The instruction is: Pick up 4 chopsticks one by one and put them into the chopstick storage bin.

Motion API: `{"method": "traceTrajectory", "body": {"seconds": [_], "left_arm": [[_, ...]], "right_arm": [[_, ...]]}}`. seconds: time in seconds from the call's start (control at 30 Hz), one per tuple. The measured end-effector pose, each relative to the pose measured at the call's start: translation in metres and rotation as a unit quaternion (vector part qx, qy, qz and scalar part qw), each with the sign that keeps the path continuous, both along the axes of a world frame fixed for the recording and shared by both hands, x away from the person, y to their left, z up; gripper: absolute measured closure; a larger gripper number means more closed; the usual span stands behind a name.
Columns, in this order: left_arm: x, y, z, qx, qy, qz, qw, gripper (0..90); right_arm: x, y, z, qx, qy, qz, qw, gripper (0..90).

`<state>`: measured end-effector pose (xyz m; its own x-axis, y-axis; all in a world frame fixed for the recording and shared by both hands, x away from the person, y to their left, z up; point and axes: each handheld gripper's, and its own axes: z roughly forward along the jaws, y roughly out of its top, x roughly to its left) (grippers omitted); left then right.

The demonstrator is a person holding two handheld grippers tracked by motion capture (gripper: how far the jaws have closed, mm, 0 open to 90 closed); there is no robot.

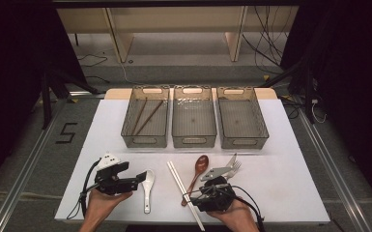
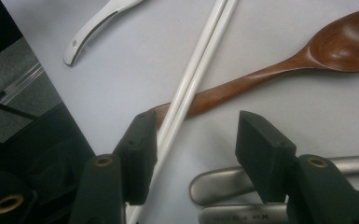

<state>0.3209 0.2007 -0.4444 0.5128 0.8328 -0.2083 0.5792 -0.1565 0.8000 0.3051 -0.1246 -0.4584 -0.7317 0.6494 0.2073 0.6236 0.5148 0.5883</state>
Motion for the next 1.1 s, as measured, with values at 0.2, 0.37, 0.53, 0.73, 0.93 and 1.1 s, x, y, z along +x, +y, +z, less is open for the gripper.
{"method": "traceTrajectory", "body": {"seconds": [0.2, 0.37, 0.53, 0.73, 0.93, 1.1], "left_arm": [[-0.001, -0.001, -0.002, 0.006, 0.003, -0.002, 1.0000, 18.8], [-0.002, -0.002, -0.002, 0.008, 0.005, -0.006, 0.9999, 18.7], [-0.002, -0.002, -0.003, 0.008, 0.004, -0.006, 0.9999, 18.7], [-0.003, -0.003, -0.003, 0.008, 0.002, -0.005, 0.9999, 18.7], [-0.003, -0.003, -0.003, 0.012, 0.003, -0.007, 0.9999, 18.7], [-0.003, -0.003, -0.003, 0.011, 0.002, -0.007, 0.9999, 18.7]], "right_arm": [[-0.001, 0.004, -0.003, -0.006, 0.011, 0.005, 0.9999, 53.1], [0.000, 0.009, -0.007, -0.014, 0.021, 0.009, 0.9997, 56.2], [0.001, 0.012, -0.010, -0.018, 0.028, 0.009, 0.9994, 59.4], [0.003, 0.013, -0.011, -0.022, 0.034, 0.007, 0.9992, 61.6], [0.004, 0.015, -0.013, -0.025, 0.039, 0.005, 0.9989, 62.4], [0.005, 0.016, -0.013, -0.030, 0.043, 0.004, 0.9986, 64.8]]}}
